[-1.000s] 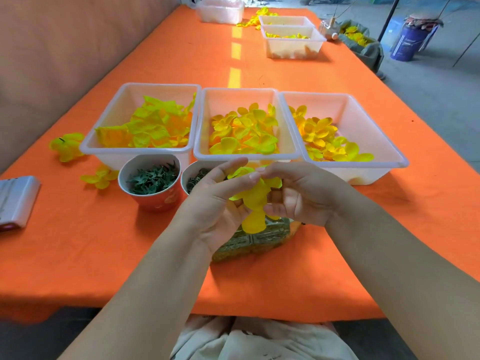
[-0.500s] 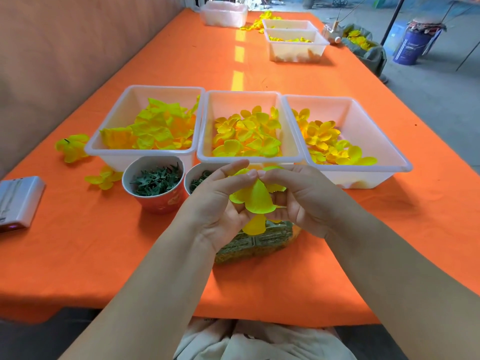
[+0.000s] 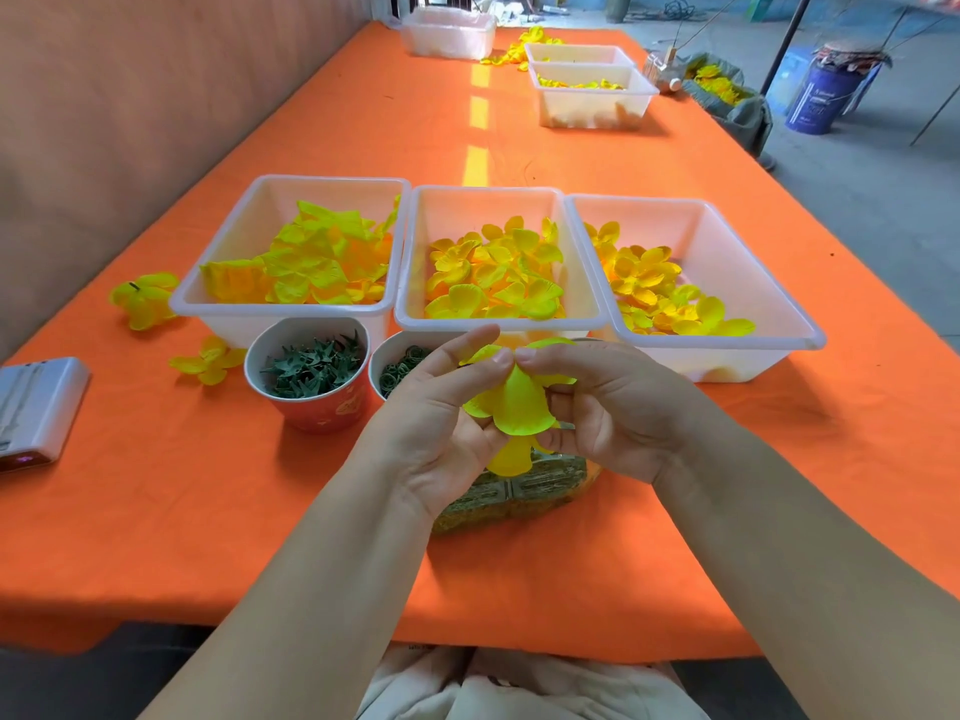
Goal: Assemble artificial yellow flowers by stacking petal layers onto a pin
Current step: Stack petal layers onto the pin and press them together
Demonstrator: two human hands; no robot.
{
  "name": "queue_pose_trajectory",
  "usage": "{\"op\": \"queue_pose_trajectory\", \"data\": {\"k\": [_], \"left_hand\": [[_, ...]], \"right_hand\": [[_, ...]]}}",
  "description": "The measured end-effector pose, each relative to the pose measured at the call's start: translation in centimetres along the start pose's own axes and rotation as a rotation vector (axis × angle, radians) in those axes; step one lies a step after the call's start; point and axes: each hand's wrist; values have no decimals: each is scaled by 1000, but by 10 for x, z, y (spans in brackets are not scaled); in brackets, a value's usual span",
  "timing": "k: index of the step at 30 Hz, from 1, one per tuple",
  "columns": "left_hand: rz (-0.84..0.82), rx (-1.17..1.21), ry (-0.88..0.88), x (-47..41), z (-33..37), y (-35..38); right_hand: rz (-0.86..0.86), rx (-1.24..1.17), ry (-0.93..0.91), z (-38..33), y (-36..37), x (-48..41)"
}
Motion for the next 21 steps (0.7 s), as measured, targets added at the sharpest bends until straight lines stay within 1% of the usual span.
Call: {"op": "queue_pose_trajectory", "data": {"k": [6, 10, 15, 21], "left_hand": [[34, -100, 80, 3, 0, 2], [41, -100, 96, 4, 0, 1], [52, -151, 130, 8, 1, 2], [3, -162, 178, 12, -4, -2]], "right_hand": [[13, -60, 17, 1, -4, -2], [15, -120, 14, 1, -5, -1], [-8, -159, -34, 6, -7, -2], [-86, -175, -76, 7, -10, 0]]}}
Point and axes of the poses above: each hand's wrist, its own x-axis away from the middle knuckle, its own y-axis out of the palm, z = x × y, and after that the axes turned 8 degrees about -y, right-handed
